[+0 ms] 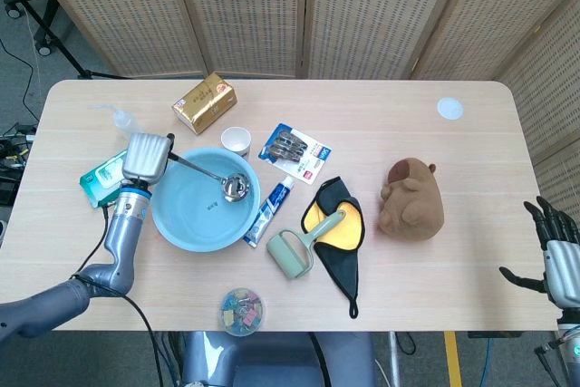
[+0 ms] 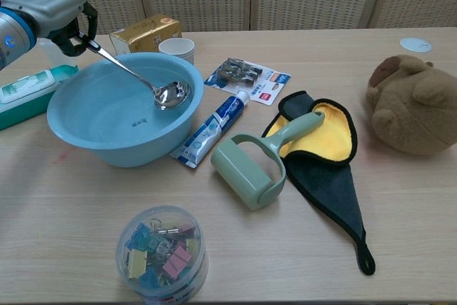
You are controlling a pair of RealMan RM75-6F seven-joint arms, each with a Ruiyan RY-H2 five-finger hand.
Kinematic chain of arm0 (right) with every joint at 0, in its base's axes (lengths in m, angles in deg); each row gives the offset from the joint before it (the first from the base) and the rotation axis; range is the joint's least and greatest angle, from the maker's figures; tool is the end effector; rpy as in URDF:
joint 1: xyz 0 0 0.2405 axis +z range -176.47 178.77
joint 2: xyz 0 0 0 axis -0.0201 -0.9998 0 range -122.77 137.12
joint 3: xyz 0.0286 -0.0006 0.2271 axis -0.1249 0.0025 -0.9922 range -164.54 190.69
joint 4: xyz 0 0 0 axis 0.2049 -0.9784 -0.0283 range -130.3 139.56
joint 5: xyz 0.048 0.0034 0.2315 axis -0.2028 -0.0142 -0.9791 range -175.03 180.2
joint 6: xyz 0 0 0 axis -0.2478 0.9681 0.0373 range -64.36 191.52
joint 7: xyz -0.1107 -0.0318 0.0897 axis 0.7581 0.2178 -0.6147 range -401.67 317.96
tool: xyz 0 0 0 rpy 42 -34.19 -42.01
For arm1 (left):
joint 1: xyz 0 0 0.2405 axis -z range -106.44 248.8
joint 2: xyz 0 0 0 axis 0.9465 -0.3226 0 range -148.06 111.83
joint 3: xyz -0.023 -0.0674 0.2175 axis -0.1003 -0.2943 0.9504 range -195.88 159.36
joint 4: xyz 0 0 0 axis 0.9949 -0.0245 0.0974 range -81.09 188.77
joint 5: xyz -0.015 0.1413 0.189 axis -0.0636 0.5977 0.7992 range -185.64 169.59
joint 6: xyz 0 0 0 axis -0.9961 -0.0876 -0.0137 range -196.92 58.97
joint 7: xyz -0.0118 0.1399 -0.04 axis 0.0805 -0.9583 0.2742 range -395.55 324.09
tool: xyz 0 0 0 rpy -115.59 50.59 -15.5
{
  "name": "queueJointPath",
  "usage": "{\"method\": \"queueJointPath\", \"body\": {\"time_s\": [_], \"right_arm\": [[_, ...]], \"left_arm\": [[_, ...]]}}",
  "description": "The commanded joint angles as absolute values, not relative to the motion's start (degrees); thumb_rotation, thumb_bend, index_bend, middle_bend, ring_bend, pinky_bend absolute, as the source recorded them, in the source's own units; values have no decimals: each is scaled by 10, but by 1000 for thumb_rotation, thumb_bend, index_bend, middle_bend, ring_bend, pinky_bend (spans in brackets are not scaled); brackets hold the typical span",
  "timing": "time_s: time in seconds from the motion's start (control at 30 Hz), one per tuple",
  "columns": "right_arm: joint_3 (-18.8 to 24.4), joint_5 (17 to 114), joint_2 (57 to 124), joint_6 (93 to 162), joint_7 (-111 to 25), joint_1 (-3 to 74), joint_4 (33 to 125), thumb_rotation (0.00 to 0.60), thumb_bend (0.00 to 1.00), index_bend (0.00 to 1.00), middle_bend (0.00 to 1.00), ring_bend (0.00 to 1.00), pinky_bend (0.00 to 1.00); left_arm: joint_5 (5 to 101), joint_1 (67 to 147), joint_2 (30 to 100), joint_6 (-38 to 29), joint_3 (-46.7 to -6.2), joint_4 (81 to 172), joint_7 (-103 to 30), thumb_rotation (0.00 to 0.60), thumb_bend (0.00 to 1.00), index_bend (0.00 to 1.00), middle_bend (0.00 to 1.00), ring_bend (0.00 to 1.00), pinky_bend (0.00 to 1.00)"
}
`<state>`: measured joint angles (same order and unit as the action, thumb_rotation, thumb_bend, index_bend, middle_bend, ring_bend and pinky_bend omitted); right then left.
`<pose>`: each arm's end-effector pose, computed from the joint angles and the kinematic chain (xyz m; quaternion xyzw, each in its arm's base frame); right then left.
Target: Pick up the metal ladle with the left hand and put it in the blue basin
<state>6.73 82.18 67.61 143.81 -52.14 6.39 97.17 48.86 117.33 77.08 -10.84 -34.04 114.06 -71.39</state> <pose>-0.3156 -0.1992 0.1475 0.5349 -0.4495 0.4081 0.5876 -0.1744 0.4194 -0.0002 -0.6946 -0.2458 -0.2767 0.6169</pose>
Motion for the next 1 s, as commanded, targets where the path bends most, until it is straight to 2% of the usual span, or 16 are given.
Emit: {"method": "queueJointPath", "body": {"time_s": [0.03, 0.33, 0.7, 1.0], "right_arm": [[67, 821, 676, 1437, -523, 64, 971, 600, 0, 0, 0, 0, 0], [67, 821, 675, 1435, -527, 64, 971, 600, 0, 0, 0, 0, 0], [66, 820, 673, 1435, -531, 64, 972, 600, 0, 0, 0, 0, 0], [65, 819, 671, 1434, -534, 64, 972, 600, 0, 0, 0, 0, 0]], "left_arm": [[494, 1179, 778, -102, -337, 1135, -722, 600, 617, 880, 946, 802, 733], [510, 1187, 785, -95, -320, 1120, -758, 600, 618, 883, 946, 802, 733], [576, 1195, 787, -74, -279, 1101, -796, 600, 618, 887, 947, 802, 734], [608, 1203, 777, -65, -265, 1124, -841, 600, 617, 890, 946, 802, 733]]}}
